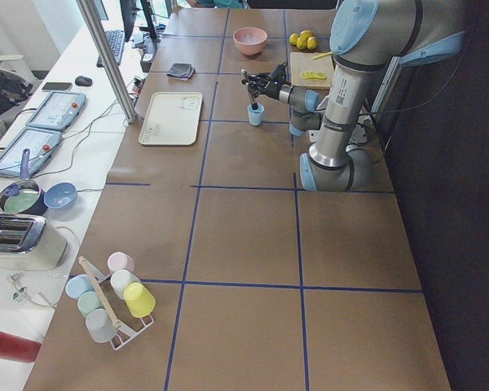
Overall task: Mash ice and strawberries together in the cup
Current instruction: 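Lift the steel pestle out of the light-blue cup with the left gripper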
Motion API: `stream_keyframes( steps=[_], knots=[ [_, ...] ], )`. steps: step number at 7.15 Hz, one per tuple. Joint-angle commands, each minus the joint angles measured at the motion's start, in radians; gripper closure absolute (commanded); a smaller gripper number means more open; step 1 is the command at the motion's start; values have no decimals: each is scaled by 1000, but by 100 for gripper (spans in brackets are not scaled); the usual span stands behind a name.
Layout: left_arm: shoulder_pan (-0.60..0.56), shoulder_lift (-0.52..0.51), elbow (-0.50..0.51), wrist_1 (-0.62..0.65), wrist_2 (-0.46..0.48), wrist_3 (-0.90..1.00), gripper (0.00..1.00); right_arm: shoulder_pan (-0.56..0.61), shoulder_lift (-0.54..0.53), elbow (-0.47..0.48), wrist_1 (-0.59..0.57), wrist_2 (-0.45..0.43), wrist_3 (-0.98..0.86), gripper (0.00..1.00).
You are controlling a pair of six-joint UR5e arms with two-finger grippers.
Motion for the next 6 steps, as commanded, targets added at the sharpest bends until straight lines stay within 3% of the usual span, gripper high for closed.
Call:
stream_keyframes(
  steps=[1, 3, 4, 6],
  knots=[
    [-12, 68, -191, 65, -33, -1, 100, -2, 3, -15, 0, 1, 0, 1],
    [-64, 122, -357, 139, -92, -17, 100, 0, 7, -7, 2, -8, -2, 1],
    [-96, 151, -356, 146, -112, -128, 100, 0, 7, -1, 2, -7, -1, 1],
    [-211, 269, -357, 168, -302, -340, 100, 0, 15, 8, 2, -7, 0, 1]
  ],
)
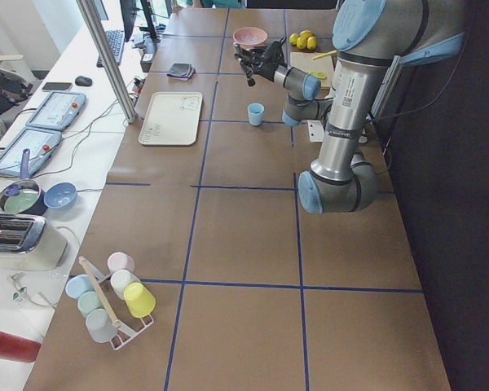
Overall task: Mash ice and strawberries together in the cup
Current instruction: 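Lift the steel pestle out of the light-blue cup with the left gripper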
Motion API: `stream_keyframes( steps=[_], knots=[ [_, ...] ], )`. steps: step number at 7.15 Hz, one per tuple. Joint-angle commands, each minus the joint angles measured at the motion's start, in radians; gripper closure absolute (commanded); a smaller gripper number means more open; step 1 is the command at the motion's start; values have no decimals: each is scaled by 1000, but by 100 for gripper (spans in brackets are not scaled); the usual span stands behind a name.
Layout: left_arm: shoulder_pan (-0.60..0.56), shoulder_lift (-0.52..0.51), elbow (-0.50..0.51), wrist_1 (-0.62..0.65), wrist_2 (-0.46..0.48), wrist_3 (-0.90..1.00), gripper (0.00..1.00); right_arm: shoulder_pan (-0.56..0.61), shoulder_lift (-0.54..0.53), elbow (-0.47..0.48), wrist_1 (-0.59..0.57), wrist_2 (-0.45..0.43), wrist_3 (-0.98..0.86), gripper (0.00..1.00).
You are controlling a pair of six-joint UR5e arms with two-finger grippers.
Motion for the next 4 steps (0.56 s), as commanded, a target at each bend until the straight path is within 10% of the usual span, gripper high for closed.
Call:
stream_keyframes(
  steps=[1, 4],
  knots=[
    [-144, 85, -4, 64, -191, -182, 100, 0, 4, 18, 0, -1, 0, 1],
    [-458, 222, -4, 273, -650, -409, 100, 0, 5, 21, 0, -1, 0, 1]
  ],
)
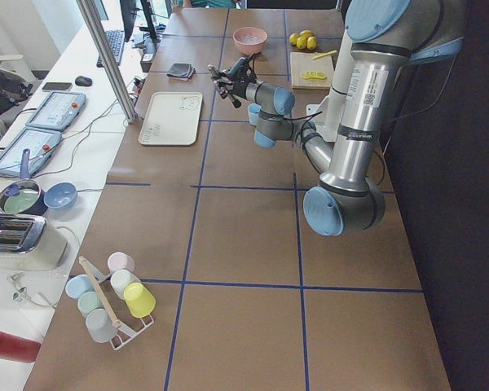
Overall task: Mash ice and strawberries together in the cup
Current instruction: 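Carry the pestle away from the cup toward the table edge with the left gripper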
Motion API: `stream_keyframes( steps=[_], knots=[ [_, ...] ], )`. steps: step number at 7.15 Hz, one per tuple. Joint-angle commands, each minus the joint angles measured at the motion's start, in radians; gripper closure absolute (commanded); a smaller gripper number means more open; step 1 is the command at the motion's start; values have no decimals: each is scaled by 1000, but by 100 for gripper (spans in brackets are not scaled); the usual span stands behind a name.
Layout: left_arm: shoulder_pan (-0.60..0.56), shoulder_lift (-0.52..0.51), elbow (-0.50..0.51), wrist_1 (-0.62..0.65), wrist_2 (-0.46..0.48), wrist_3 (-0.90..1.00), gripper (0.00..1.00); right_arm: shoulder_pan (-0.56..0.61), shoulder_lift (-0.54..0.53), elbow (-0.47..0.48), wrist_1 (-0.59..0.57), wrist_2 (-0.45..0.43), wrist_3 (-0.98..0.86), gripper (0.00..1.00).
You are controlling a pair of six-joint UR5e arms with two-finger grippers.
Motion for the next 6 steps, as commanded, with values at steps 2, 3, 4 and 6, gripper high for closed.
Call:
stream_keyframes(
  steps=[2, 3, 4, 6],
  knots=[
    [-246, 105, 3, 253, -414, -126, 100, 0, 1, 1, 0, 1, 2, 1],
    [-283, 160, 6, 311, -509, -142, 100, 0, 1, 2, 0, 3, 2, 1],
    [-309, 181, 8, 413, -602, -144, 100, 0, 1, 1, 0, 3, 3, 1],
    [-418, 253, 20, 517, -824, -142, 100, 0, 1, 1, 0, 3, 2, 1]
  ],
)
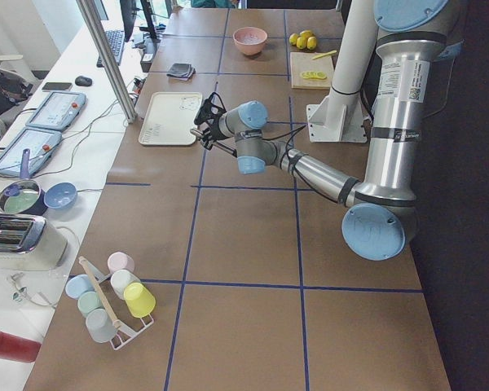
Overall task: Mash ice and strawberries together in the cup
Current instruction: 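Carry the pestle away from the cup toward the table edge with the left gripper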
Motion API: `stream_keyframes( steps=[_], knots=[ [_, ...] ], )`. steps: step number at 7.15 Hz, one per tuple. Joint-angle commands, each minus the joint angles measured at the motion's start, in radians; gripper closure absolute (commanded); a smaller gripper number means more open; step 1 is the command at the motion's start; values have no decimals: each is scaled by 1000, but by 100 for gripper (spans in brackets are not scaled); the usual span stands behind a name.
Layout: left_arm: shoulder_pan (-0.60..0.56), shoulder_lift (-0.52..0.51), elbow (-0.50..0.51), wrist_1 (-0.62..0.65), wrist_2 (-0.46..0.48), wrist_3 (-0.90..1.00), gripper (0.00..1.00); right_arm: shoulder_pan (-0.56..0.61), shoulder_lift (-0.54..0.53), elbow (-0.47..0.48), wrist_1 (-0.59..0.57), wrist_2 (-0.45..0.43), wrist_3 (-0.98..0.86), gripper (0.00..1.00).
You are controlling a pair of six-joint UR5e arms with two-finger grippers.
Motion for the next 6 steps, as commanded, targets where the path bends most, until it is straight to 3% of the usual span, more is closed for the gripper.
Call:
stream_keyframes(
  steps=[1, 4, 6],
  knots=[
    [-89, 53, 36, 88, -188, 2, 100, 0, 0, 0, 0, 0, -2, 1],
    [-150, 85, 200, 148, -224, 142, 100, 0, 0, 0, 2, -1, -2, 1],
    [-152, 109, 251, 148, -220, 196, 100, 0, 0, -3, 0, -6, -2, 1]
  ],
)
